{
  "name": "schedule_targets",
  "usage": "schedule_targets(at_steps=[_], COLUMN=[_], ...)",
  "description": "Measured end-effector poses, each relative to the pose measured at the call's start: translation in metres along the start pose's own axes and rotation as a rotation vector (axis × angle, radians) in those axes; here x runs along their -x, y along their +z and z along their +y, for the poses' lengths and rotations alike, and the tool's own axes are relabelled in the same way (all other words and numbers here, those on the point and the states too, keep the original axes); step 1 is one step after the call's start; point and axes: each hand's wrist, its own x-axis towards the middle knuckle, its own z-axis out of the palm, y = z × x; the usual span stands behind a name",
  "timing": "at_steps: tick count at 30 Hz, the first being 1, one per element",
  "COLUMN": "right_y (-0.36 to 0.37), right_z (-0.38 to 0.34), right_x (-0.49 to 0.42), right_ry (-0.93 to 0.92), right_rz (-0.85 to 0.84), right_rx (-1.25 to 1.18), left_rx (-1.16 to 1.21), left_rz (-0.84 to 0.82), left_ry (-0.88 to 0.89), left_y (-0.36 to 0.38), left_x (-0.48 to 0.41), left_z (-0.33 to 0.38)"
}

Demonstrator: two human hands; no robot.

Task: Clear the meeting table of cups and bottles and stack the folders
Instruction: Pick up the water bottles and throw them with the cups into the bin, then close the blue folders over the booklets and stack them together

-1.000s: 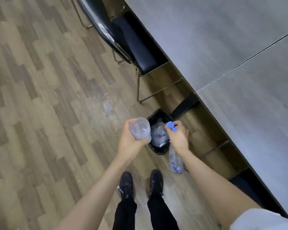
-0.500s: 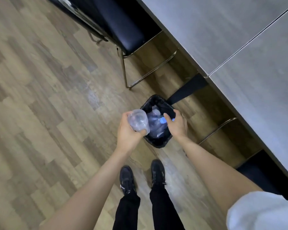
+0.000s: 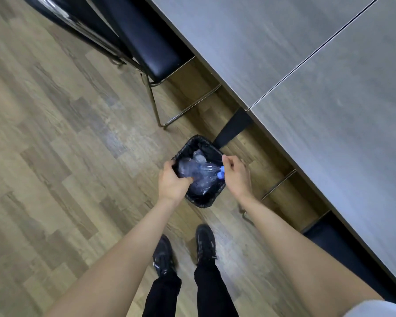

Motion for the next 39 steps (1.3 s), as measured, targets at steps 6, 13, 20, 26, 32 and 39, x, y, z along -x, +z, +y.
schedule_targets(at_steps=[6, 13, 20, 26, 32, 39], right_y=[-0.024, -0.107, -0.222, -0.333, -0.428, -0.521], right_z=[-0.041, -0.100, -0.140, -0.122, -0.055, 0.089], right_x=[0.037, 0.134, 0.288, 0.446, 0.577, 0.748], right_ry=[-0.045, -0.194, -0.217, -0.244, -0.170, -0.098], right_rz=[-0.062, 0.043, 0.209, 0.457, 0.744, 1.026], right_rx=[-0.077, -0.374, -0.738, -0.845, -0.883, -0.925], left_rx=[0.052, 0.327, 0.475, 0.388, 0.196, 0.040], left_rz=[0.027, -0.002, -0.167, -0.441, -0.771, -1.146], left_ry=[0.071, 0.294, 0.532, 0.684, 0.896, 1.051], left_y=[-0.015, -0.065, -0.108, -0.082, -0.002, 0.126], left_x=[0.030, 0.132, 0.298, 0.456, 0.618, 0.823], left_z=[0.044, 0.117, 0.167, 0.204, 0.218, 0.165])
